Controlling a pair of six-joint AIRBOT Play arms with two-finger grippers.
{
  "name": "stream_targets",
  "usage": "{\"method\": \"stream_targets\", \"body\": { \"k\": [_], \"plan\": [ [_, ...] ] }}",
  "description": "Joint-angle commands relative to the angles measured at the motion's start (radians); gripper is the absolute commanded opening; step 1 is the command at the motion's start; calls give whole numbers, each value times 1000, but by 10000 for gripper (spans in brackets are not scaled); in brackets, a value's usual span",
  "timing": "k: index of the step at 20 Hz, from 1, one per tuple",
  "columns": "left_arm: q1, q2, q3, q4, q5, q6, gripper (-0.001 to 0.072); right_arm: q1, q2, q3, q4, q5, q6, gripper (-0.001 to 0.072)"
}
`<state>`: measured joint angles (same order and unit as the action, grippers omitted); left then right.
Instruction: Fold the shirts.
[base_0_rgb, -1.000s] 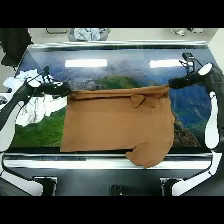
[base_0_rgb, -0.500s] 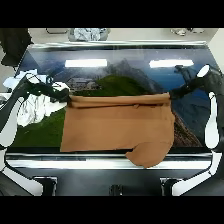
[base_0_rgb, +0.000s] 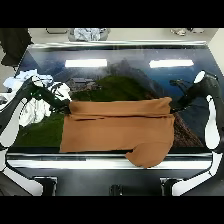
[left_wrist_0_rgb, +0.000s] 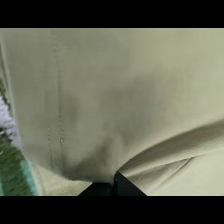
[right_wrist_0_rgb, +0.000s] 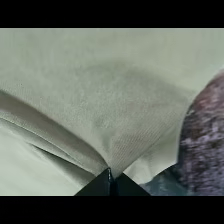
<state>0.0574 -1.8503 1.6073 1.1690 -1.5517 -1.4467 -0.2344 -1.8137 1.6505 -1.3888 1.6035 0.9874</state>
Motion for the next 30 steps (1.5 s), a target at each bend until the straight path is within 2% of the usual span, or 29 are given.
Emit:
{"method": "stream_targets", "body": {
  "k": [1,4,5,6,7,8,10,12,14,16,18,19,20,23,28,29,30],
  "plan": [
    [-3,-19,-2,29,-26,6,31,1,1,-77,-15,18,-1,39],
    [-3,-24,-1,28,-28,-10,38,1,4,-106,-18,-24,0,40],
    [-2,-22,-1,28,-41,-21,191,1,8,-104,-19,-37,0,80],
    [0,-16,0,29,-66,-23,493,0,14,-93,-22,-40,0,301],
    [7,-2,0,29,-88,-20,574,0,29,-74,-21,-37,0,586],
    [18,22,0,29,-95,-20,574,0,51,-48,-27,-39,0,617],
    [48,101,-1,29,-98,-20,573,-7,109,-13,-45,-29,0,617],
    [85,190,-16,48,-108,-28,535,-45,156,-13,-46,27,-1,617],
    [116,291,-138,63,-95,-30,535,-121,180,-42,-35,83,8,610],
    [136,414,-402,63,-8,-18,535,-193,233,-140,-25,62,7,604],
    [153,543,-720,66,147,13,526,-238,291,-253,-5,21,6,594],
    [163,591,-833,61,194,39,477,-247,311,-298,-6,3,0,576],
    [172,631,-921,48,227,85,459,-250,323,-327,-7,-11,-6,557],
    [175,680,-1025,-30,280,149,464,-249,323,-335,-7,-14,-12,557],
    [176,669,-1083,-119,374,157,462,-249,324,-348,-11,-3,-15,568],
    [175,669,-1085,-129,394,156,444,-249,329,-370,-11,-3,-16,575],
    [176,669,-1085,-132,406,153,289,-249,340,-411,-7,-5,-20,578]
  ]
}}
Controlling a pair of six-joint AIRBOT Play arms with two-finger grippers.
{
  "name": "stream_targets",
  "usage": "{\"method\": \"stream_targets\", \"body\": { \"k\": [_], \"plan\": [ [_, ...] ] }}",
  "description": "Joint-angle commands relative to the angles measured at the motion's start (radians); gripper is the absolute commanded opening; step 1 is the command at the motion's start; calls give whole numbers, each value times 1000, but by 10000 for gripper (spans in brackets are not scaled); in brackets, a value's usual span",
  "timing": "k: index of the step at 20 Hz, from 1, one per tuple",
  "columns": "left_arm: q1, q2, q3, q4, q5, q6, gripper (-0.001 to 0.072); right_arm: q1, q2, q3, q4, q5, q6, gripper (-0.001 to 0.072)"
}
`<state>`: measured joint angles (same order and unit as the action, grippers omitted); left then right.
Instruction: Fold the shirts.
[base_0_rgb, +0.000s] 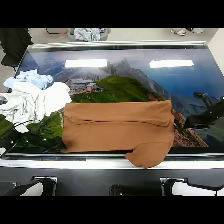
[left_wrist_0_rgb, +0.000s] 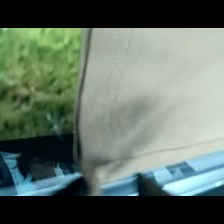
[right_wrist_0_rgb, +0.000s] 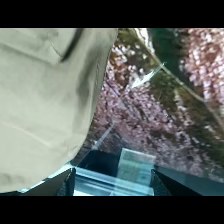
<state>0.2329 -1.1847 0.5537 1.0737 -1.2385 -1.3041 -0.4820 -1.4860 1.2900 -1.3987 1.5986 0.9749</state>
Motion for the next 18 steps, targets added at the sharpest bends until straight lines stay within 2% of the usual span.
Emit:
{"method": "stream_targets", "body": {
  "k": [1,2,3,5,8,11,13,14,17,18],
  "plan": [
    [0,4,-32,-36,99,10,160,-2,29,-103,3,-6,-17,591],
    [0,4,-31,-36,103,11,102,-2,53,-172,4,-19,-28,636],
    [0,4,-31,-35,104,11,34,-2,82,-245,4,-41,-43,636],
    [0,4,-31,-35,106,11,34,-2,138,-373,12,-89,-56,635],
    [0,4,-31,-35,106,15,34,-2,198,-504,118,-145,-126,633],
    [0,4,-31,-35,106,14,34,-2,208,-581,200,-205,-128,605],
    [0,4,-31,-35,106,15,34,-2,208,-625,213,-210,-148,595],
    [0,4,-31,-35,107,23,34,-2,208,-641,215,-217,-166,560],
    [0,4,-31,-35,115,26,34,-2,208,-682,218,-250,-171,555],
    [0,4,-31,-35,119,25,34,-2,208,-693,218,-271,-172,528]
  ]
}}
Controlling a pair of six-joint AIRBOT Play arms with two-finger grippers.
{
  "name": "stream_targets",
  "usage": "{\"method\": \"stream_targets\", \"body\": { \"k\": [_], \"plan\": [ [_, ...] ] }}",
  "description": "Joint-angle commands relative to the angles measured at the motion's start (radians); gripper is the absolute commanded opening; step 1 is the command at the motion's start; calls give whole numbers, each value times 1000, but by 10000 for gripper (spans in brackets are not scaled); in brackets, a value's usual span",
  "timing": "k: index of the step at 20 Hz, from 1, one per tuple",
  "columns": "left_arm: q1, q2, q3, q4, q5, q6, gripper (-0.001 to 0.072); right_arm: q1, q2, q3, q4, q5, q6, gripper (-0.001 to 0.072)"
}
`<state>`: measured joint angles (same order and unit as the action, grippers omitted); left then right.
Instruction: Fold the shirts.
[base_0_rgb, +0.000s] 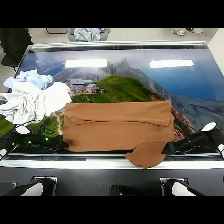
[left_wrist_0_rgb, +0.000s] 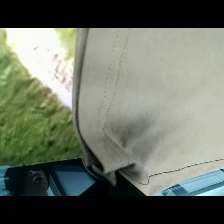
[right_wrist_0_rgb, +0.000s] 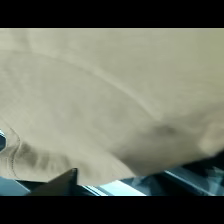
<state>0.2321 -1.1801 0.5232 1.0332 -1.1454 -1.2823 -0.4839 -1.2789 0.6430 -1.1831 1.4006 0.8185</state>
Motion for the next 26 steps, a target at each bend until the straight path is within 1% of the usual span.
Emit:
{"method": "stream_targets", "body": {
  "k": [1,2,3,4,6,7,8,9,12,13,15,17,19,22,24,26],
  "plan": [
    [1,-1,-1,5,34,4,33,0,1,-51,9,-109,-15,407],
    [1,-1,-1,6,39,4,33,0,1,-51,19,-134,-15,239],
    [1,-1,-1,5,44,4,33,0,1,-51,24,-152,-15,89],
    [1,-1,-1,6,44,5,33,0,2,-49,24,-158,-15,40],
    [2,7,6,5,35,51,32,0,11,-39,34,-119,-39,37],
    [1,24,23,5,19,76,31,0,29,-32,56,-84,-84,37],
    [1,50,43,5,8,79,31,0,61,-28,93,-51,-149,36],
    [2,89,68,4,1,78,31,0,96,-27,130,-52,-156,36],
    [2,193,153,2,-48,14,29,0,209,-1,292,-116,-149,35],
    [2,210,182,2,-47,-14,29,0,233,31,309,-148,-148,34],
    [1,193,255,2,-28,-49,28,3,238,128,323,-220,-84,34],
    [1,120,337,2,8,-54,28,3,190,234,327,-275,-69,33],
    [1,-4,437,1,20,-53,28,15,94,343,326,-310,-58,33],
    [-19,-231,605,1,20,-53,29,119,-95,497,322,-380,-57,34],
    [-31,-359,707,-1,6,-54,30,183,-212,566,320,-456,-13,35],
    [-32,-459,799,-10,-18,-89,30,209,-307,618,320,-499,34,35]
  ]
}}
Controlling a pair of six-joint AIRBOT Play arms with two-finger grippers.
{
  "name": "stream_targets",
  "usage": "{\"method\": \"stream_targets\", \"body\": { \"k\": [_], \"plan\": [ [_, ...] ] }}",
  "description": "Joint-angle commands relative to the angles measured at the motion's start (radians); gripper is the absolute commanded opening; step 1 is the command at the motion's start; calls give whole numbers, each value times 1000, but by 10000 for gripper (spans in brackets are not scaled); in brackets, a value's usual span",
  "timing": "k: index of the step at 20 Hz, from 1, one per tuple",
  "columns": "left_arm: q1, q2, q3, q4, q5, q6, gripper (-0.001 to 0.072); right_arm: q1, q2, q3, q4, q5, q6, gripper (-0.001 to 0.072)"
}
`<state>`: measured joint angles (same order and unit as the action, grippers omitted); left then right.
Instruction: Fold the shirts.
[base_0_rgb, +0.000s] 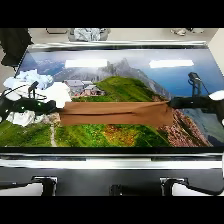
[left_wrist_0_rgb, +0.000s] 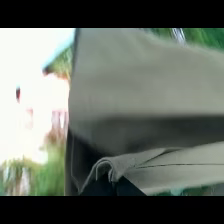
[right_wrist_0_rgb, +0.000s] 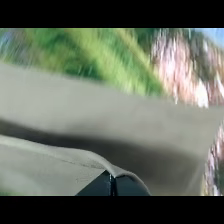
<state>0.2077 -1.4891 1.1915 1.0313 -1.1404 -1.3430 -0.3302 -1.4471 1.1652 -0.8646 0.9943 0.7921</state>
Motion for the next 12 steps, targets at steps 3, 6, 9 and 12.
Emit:
{"method": "stream_targets", "body": {
  "k": [3,6,9,12],
  "plan": [
    [-10,-237,181,-12,-18,-50,31,53,-229,107,-23,-103,140,36],
    [-24,-288,180,-52,-26,-52,295,54,-266,107,-10,-85,137,44],
    [-19,-263,209,-79,-38,-89,686,17,-212,151,-6,-16,90,627],
    [-3,-173,253,-78,-45,-71,685,-75,-151,223,-188,62,90,705]
  ]
}}
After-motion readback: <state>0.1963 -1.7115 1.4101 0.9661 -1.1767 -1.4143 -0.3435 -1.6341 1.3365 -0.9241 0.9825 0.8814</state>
